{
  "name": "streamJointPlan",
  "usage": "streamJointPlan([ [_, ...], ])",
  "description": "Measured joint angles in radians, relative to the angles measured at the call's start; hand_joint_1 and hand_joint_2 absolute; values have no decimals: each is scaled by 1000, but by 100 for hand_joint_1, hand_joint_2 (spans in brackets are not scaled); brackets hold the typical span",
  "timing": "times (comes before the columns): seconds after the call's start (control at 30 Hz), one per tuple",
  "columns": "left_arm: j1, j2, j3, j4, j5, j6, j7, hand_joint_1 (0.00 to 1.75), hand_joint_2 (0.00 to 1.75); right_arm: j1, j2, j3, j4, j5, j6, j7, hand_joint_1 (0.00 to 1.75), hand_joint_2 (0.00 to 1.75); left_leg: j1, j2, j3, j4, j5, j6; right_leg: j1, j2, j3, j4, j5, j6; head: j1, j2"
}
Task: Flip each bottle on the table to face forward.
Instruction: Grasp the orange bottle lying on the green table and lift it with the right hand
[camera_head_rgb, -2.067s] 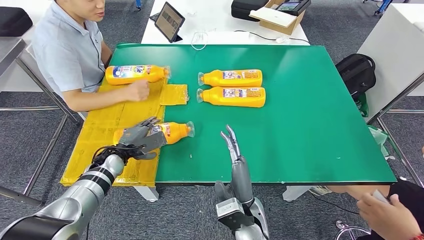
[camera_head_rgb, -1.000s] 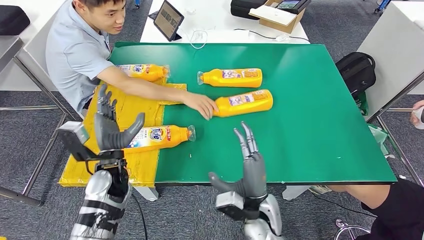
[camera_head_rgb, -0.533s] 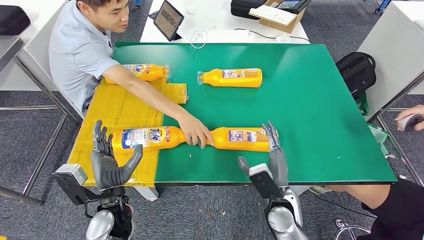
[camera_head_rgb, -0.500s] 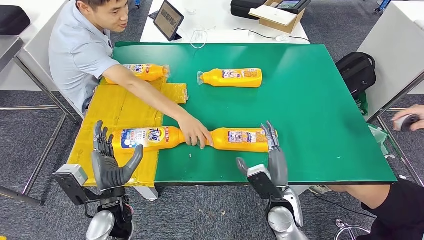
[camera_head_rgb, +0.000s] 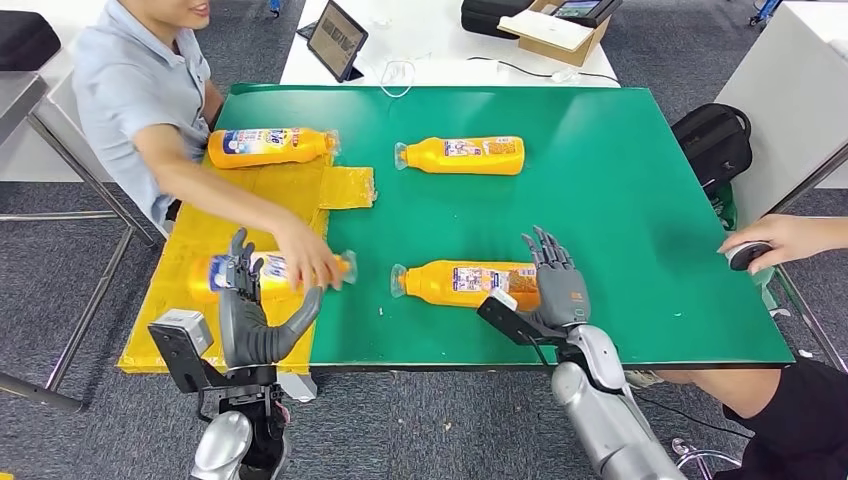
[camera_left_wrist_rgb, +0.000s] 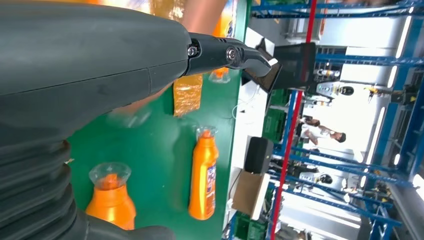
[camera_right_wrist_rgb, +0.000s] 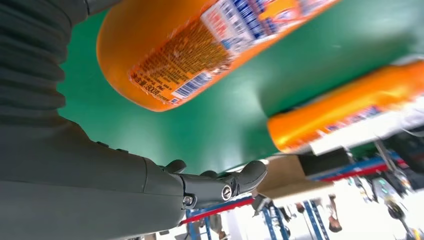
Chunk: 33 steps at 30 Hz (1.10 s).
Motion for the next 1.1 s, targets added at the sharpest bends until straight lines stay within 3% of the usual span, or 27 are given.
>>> streamJointPlan([
  [0.33, -19, 0, -14, 38, -33, 10, 19, 0, 175, -124, -17, 38, 218, 80, 39, 49, 0, 175, 0, 0, -1, 0, 0, 0, 0, 0, -1, 0, 0, 0, 0, 0],
  [0.77, -57, -2, -38, 94, -45, 3, 31, 0, 175, -213, 11, 72, 382, 66, 131, -13, 0, 175, 0, 0, 0, 0, 0, 0, 0, 1, -1, 0, 0, 0, 0, 0],
  [0.83, -64, -3, -42, 101, -43, 0, 31, 0, 175, -223, 18, 81, 395, 72, 142, -14, 10, 175, 0, 0, 0, 0, 0, 0, 0, 1, 0, 0, 0, 0, 0, 0],
  [0.97, -74, -3, -47, 113, -38, -7, 32, 0, 175, -243, 29, 100, 416, 86, 169, -18, 156, 175, 0, 1, 1, 0, 0, 0, 0, 1, 0, 0, 0, 0, 0, 0],
  [1.03, -78, -3, -49, 119, -33, -13, 34, 0, 175, -252, 31, 110, 426, 90, 179, -20, 171, 175, 0, 1, 1, 0, 0, 0, 0, 1, 0, 0, 0, 0, 0, 0],
  [1.1, -80, -3, -50, 125, -27, -17, 37, 0, 175, -261, 30, 117, 435, 94, 186, -19, 175, 175, 0, 1, 1, 0, 0, 0, 0, 1, 0, 0, 0, 0, 0, 0],
])
